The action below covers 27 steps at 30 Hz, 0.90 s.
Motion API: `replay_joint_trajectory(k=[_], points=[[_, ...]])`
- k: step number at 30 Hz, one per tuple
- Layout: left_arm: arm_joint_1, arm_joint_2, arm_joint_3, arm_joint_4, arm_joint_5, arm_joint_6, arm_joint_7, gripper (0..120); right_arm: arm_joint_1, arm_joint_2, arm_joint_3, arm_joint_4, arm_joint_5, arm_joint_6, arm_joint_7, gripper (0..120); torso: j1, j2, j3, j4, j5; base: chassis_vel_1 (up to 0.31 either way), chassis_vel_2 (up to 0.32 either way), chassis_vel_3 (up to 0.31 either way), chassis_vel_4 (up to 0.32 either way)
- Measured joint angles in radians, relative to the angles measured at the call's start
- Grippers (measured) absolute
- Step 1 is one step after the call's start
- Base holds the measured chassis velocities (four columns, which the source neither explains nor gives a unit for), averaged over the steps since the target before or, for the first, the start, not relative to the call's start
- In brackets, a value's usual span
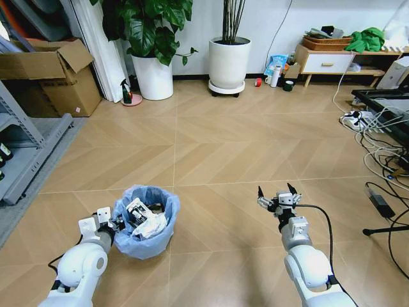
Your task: Pick up the trash bin and place the garbage on the floor into it.
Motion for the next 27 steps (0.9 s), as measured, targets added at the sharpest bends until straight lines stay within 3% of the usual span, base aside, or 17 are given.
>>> replay_joint_trajectory(k=[15,18,21,25,27], points=[[-0.053,-0.021,0.005,0.073,0.036,-0.007,0.019,0,-0.005,-0.012,0.013,-0.005,0.013,0.014,0.003,100,0.0,0.0,0.0,-0.0001,-0.0001,0.0,0.0,0.0,0.0],[-0.052,-0.02,0.005,0.076,0.041,-0.009,0.02,7,-0.006,-0.013,0.016,-0.005,0.013,0.017,0.005,100,0.0,0.0,0.0,-0.0002,0.0,0.0,0.0,0.0,0.0],[-0.05,-0.016,0.006,0.083,0.063,-0.022,0.019,23,-0.006,-0.012,0.016,-0.005,0.015,0.019,0.012,100,0.0,0.0,0.0,0.0,-0.0001,0.0,0.0,0.0,0.0],[-0.049,-0.014,0.006,0.083,0.066,-0.024,0.018,37,-0.005,-0.013,0.016,0.0,0.018,0.019,0.015,100,0.0,0.0,0.0,-0.0001,-0.0001,0.0,0.0,0.0,0.0],[-0.049,-0.014,0.006,0.082,0.066,-0.024,0.018,40,-0.004,-0.013,0.016,0.001,0.019,0.019,0.015,100,0.0,0.0,0.0,-0.0001,-0.0001,0.0,0.0,0.0,0.0]])
